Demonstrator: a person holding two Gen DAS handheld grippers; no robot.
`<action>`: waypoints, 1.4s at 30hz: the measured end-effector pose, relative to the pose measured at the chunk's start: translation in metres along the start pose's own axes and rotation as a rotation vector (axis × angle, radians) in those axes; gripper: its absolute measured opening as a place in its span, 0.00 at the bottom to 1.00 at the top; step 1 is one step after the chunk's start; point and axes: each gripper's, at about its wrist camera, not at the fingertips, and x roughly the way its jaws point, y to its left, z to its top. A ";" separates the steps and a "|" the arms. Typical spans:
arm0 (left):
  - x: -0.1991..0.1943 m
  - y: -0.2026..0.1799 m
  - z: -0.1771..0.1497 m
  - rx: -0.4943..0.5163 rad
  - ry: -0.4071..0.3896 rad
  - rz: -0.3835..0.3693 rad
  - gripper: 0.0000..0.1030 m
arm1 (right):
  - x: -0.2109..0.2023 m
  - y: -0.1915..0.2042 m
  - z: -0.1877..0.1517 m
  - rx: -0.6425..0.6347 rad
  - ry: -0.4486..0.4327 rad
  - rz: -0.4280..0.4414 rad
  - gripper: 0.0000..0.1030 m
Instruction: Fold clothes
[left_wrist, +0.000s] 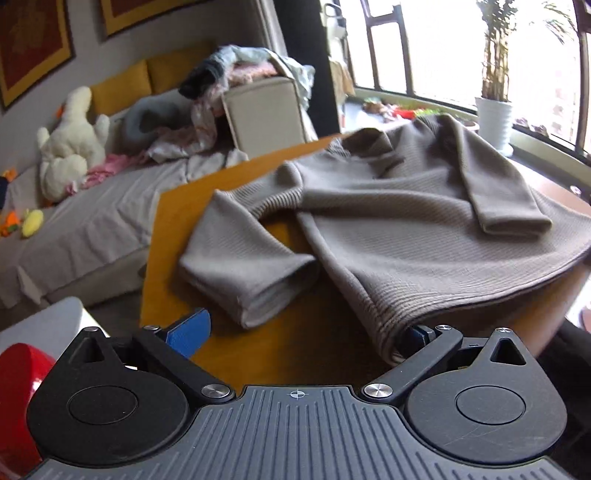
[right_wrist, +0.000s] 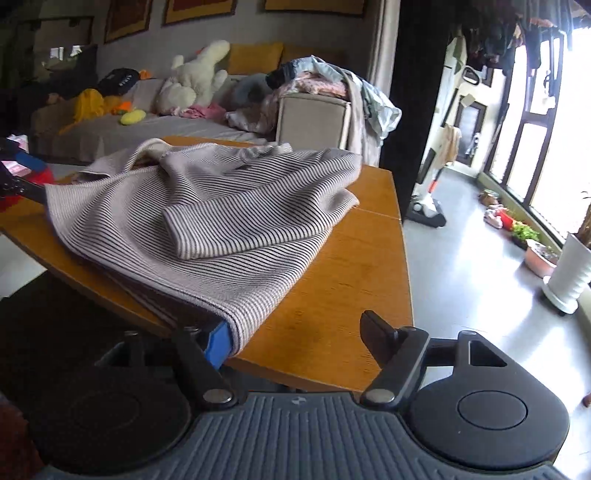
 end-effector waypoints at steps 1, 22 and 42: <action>-0.006 0.002 -0.002 -0.004 -0.003 -0.043 1.00 | -0.010 -0.003 0.006 -0.004 -0.012 0.046 0.76; 0.115 -0.049 0.069 0.066 -0.225 -0.201 1.00 | 0.255 0.015 0.232 0.092 0.077 0.306 0.42; 0.109 -0.012 0.052 -0.189 -0.154 -0.177 1.00 | 0.353 0.044 0.296 -0.001 0.080 0.305 0.25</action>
